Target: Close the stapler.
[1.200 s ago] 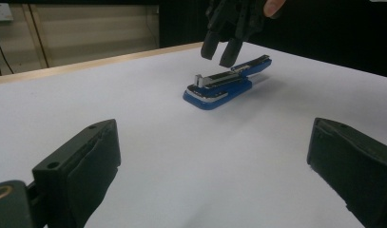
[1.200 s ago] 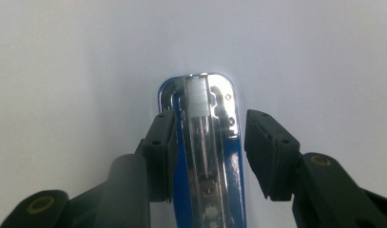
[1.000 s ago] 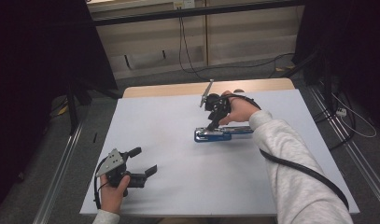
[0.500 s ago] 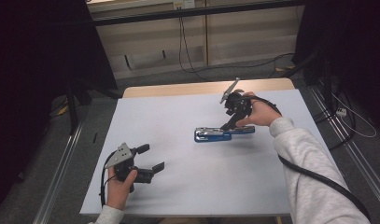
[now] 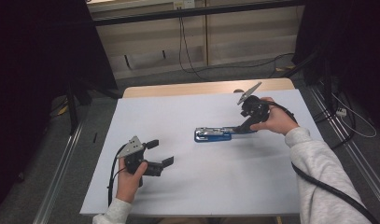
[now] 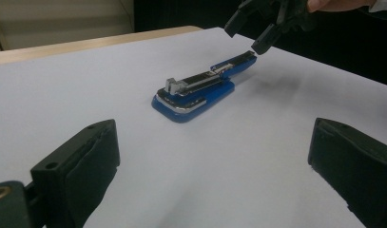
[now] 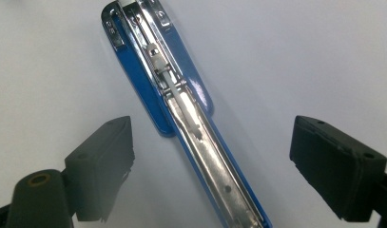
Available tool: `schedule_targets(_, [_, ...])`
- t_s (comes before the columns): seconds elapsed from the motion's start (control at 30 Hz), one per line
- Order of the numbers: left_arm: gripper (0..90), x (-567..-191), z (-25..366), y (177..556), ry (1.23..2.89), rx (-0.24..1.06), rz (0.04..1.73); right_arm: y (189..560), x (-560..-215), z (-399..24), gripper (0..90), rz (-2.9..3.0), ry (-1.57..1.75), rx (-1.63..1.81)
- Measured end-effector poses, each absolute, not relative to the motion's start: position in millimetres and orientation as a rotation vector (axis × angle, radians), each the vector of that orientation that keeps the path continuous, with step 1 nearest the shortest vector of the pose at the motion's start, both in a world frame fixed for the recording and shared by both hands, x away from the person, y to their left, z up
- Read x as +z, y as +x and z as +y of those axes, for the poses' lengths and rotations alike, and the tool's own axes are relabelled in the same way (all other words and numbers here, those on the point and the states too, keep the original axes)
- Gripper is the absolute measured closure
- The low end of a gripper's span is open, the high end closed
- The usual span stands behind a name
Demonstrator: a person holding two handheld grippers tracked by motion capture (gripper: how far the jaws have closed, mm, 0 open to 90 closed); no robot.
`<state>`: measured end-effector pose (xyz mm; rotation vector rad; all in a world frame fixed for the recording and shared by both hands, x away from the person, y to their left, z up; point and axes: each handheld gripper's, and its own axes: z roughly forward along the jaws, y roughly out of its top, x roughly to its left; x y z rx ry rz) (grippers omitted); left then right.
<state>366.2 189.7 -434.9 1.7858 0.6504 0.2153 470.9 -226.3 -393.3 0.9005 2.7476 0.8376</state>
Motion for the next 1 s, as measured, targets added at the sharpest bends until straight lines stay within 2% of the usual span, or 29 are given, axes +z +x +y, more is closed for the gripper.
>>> schedule_targets(1.0, [3.3, -439.9, 164.5, 398.1, 1.831, 0.207, 0.724, 416.8, -426.2, -285.8, 10.1, 2.519, 1.161, 0.992])
